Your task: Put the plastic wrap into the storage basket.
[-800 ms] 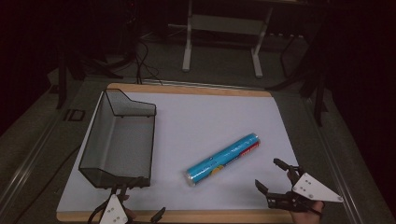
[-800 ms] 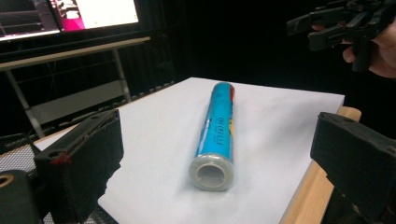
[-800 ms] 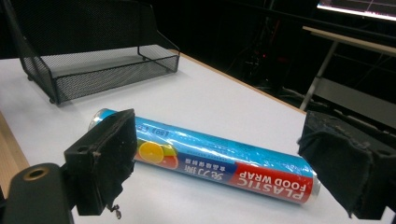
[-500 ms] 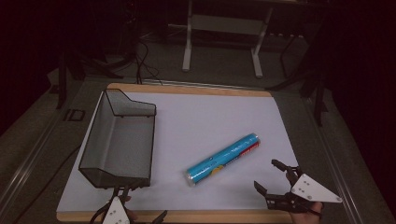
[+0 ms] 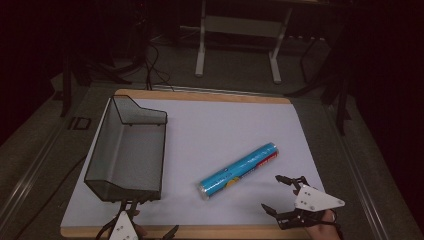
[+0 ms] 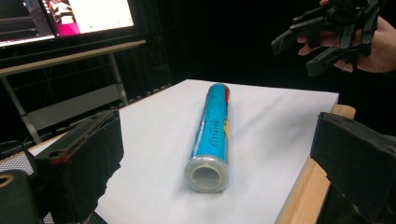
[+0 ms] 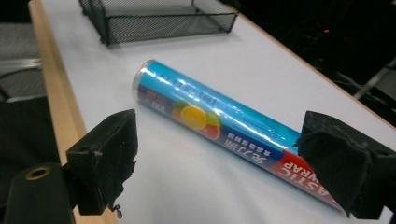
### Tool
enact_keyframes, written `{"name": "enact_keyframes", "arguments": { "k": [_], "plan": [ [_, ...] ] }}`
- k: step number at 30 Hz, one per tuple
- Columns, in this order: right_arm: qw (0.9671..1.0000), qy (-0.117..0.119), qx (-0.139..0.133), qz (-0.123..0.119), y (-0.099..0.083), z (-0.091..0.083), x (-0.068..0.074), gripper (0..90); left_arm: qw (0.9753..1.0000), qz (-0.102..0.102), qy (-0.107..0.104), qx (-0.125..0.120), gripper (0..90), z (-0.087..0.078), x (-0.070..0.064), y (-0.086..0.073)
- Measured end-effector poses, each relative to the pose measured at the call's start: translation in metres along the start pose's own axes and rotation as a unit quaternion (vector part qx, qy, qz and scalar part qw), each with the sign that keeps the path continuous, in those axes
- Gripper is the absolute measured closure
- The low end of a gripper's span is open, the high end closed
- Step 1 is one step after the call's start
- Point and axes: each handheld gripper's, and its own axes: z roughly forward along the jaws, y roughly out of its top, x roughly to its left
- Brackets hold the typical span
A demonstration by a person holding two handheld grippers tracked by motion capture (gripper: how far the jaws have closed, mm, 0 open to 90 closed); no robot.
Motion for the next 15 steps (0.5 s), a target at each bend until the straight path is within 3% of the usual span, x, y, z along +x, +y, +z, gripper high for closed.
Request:
{"name": "enact_keyframes", "arguments": {
  "k": [6,9,13,15],
  "plan": [
    [0.9986,0.036,0.040,0.003,0.004,0.011,-0.008,12.3,1.0000,0.000,0.002,-0.001,3.4,0.000,0.000,0.000],
    [0.9986,0.022,0.035,-0.033,0.007,0.014,-0.010,13.0,1.0000,-0.001,0.003,-0.002,3.4,-0.001,0.000,0.000],
    [0.9947,0.061,0.059,-0.059,0.011,0.020,-0.018,16.6,1.0000,-0.002,0.004,-0.001,3.4,-0.001,0.001,0.000],
    [0.9923,0.065,0.072,-0.077,0.014,0.024,-0.019,17.3,1.0000,-0.002,0.004,-0.001,3.4,-0.001,0.001,0.000]
  ]
}}
